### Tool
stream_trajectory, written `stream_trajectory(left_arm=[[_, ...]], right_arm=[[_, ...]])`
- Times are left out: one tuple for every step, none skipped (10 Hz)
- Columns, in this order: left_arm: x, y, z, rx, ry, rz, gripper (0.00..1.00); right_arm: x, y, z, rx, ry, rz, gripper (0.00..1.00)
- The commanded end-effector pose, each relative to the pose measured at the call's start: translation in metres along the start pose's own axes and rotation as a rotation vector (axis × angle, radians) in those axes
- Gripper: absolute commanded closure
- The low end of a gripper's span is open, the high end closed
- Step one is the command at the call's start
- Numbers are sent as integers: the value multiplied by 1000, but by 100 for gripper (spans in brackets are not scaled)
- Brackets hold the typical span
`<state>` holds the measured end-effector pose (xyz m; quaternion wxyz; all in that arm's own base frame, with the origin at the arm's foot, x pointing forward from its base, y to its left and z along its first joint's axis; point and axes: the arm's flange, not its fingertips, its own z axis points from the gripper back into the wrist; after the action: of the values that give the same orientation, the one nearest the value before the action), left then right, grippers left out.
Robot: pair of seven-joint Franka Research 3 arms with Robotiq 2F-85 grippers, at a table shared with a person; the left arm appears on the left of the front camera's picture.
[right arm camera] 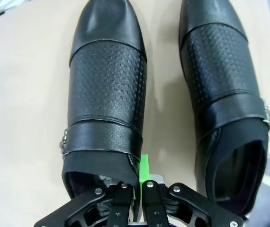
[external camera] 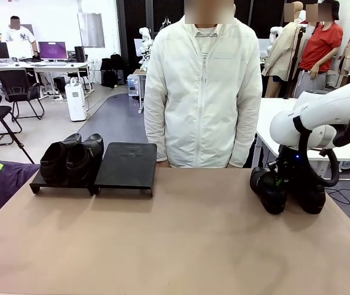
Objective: Organize the shoes by placing them on the stand.
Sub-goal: Pick up one Shoe and place it in the middle of the table.
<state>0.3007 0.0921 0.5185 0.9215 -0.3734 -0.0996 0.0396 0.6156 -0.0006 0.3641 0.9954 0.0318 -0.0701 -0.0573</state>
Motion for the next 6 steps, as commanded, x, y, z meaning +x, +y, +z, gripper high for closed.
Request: stream_trajectory(left_arm=[[-1, -1, 0, -16, -5, 11, 0], [-1, -1, 0, -16, -5, 11, 0], [-1, -1, 0, -16, -5, 11, 0], [-1, -1, 0, -16, -5, 11, 0], [-1, -1, 0, -16, -5, 11, 0], [-1, -1, 0, -16, -5, 11, 0]], right_arm=[[-24, 9, 59, -73, -68, -20, 100], [-43, 12, 98, -78, -87, -34, 100], [-68, 12, 135, -71, -92, -57, 100], [-103, 7, 171, -81, -99, -96, 100], [-130, 3, 193, -76, -149, -117, 100], [-151, -6, 206, -60, -155, -139, 100]])
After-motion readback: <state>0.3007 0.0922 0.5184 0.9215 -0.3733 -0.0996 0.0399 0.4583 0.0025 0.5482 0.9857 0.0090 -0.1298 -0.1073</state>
